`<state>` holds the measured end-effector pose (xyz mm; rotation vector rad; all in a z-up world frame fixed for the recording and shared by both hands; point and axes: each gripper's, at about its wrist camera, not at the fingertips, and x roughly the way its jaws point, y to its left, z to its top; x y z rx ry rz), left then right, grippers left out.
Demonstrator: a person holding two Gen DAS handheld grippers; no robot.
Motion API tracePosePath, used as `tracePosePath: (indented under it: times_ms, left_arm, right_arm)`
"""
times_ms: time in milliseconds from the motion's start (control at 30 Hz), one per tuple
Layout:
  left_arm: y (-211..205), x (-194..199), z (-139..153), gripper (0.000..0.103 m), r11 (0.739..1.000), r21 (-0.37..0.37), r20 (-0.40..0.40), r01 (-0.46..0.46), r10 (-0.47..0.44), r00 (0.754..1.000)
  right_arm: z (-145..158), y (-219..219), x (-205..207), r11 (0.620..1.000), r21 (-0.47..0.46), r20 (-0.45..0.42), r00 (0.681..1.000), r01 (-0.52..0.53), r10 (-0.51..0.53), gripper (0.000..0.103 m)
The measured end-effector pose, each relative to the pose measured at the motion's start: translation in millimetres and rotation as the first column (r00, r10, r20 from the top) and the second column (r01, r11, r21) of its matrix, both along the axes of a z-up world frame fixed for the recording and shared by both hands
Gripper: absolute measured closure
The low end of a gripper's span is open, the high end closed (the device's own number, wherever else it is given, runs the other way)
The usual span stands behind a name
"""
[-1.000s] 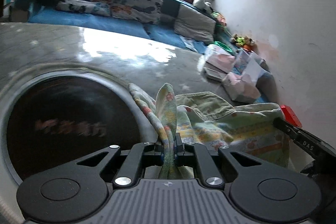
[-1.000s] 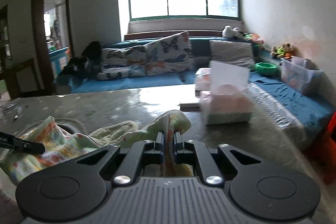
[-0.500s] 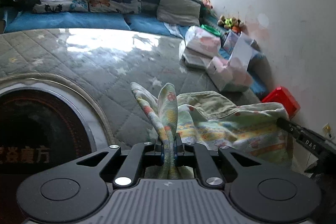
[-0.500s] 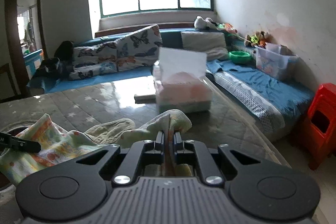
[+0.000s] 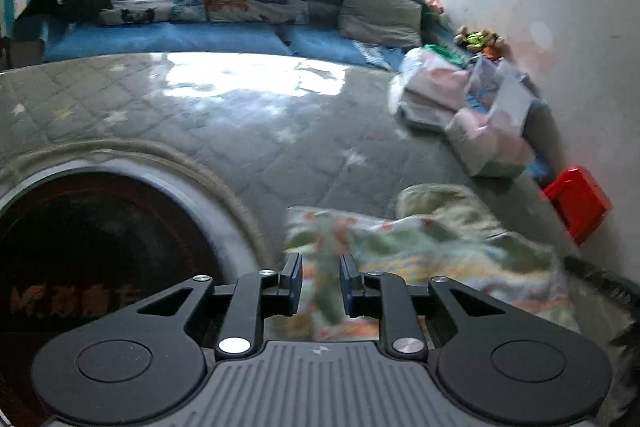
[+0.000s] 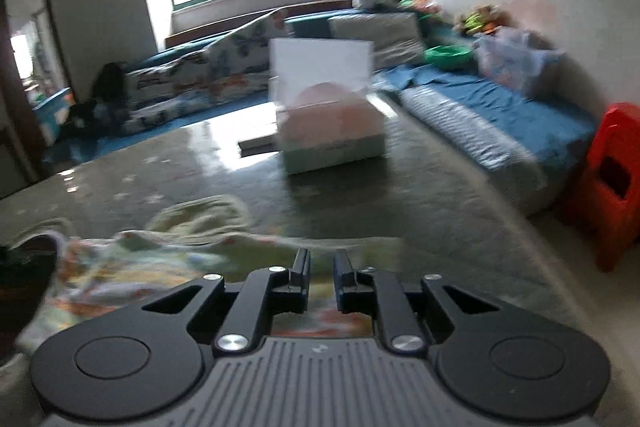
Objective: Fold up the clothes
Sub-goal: 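Lower the shirt onto the table and open both grippers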
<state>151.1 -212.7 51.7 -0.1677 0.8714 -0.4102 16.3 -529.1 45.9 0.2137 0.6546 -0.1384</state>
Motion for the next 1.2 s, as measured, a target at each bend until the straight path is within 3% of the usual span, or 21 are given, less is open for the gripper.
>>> tracePosePath:
  times_ms: [233,600,967,1200]
  left_arm:
    - [-53,9,1,0.082,0.992,-0.035,0.010,0.118,-0.117,0.993]
    - [-79,36,-26,0.081,0.994,0.002,-0.019,0.106,-0.106,0.994]
    - [-54,-24,-10,0.080,0.983,-0.001,0.015,0.186,-0.186,0.982]
    - [-32,-61,-17,0.080,0.981,0.024,0.034,0.192,-0.192,0.981]
  right_arm:
    - [-5,21,31,0.997,0.035,-0.020,0.997,-0.070,0.071,0.091]
    - [-21,27,50,0.996,0.039,-0.057,0.995,-0.080,0.082,0.090]
    - [4,71,4,0.972,0.010,-0.068,0.970,-0.235,0.235,0.079]
    - [0,92,-30,0.972,-0.012,-0.069,0.970,-0.233,0.232,0.077]
